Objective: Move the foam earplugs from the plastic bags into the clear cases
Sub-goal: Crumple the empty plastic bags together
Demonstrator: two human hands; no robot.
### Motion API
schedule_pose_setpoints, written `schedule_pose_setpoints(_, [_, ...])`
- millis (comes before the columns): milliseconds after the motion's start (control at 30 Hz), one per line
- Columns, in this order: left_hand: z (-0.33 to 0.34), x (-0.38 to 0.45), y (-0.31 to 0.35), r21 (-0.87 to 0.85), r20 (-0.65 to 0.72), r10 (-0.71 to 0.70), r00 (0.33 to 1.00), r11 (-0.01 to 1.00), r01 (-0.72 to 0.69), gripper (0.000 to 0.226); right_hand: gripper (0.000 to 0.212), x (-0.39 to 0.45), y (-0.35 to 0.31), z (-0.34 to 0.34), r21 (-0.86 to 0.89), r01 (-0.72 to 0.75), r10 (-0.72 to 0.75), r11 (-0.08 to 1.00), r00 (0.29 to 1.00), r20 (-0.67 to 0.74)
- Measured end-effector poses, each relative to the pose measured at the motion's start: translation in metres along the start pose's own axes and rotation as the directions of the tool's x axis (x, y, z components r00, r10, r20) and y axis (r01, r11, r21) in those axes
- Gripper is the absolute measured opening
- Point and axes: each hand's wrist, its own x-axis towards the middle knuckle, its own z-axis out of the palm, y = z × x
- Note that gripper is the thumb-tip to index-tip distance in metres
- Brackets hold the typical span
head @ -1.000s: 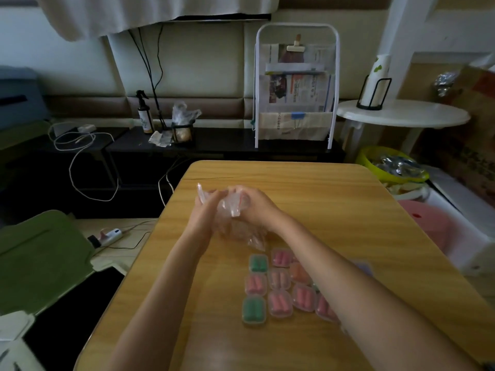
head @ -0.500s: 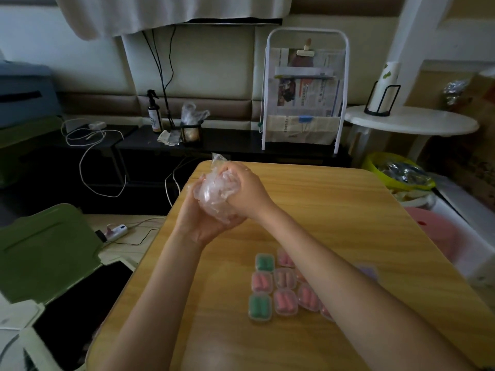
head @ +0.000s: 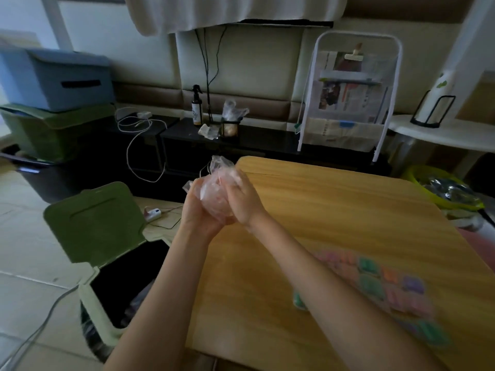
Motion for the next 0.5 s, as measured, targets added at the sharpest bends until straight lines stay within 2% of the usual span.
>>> schedule_pose_setpoints(133, [-0.013, -0.013, 0.02, -0.047, -0.01, 0.003, 1.0, 0.999, -0.003, 0.047, 0.032, 0.009, 0.007, 0.035, -0.095, 0.021, -0.021, 0.995, 1.0, 0.006])
schedule_pose_setpoints(267, [-0.034, -0.029, 0.047, -0.038, -0.042, 0.038, 0.998, 0.999, -0.039, 0.046, 0.056, 0.016, 0.003, 0.066, -0.094, 0.131, -0.119, 0.987, 0.986, 0.117])
schedule_pose_setpoints(367, [-0.058, -0.038, 0.068, 0.066, -0.251, 0.055, 0.966, 0.997, -0.039, 0.042, 0.069, 0.025, 0.005, 0.097, -0.081, 0.093, -0.076, 0.992, 0.977, 0.201])
schedule_pose_setpoints(433, [-0.08, -0.044, 0.081, 0.139, -0.397, 0.102, 0.912, 0.989, -0.051, 0.041, 0.059, 0.03, 0.011, 0.118, -0.149, 0.075, -0.029, 0.986, 0.958, 0.287])
schedule_pose_setpoints(500, [-0.097, -0.054, 0.09, 0.218, -0.421, 0.1, 0.902, 0.976, -0.007, 0.047, 0.04, 0.032, 0.02, 0.141, -0.257, 0.077, 0.018, 0.963, 0.937, 0.348])
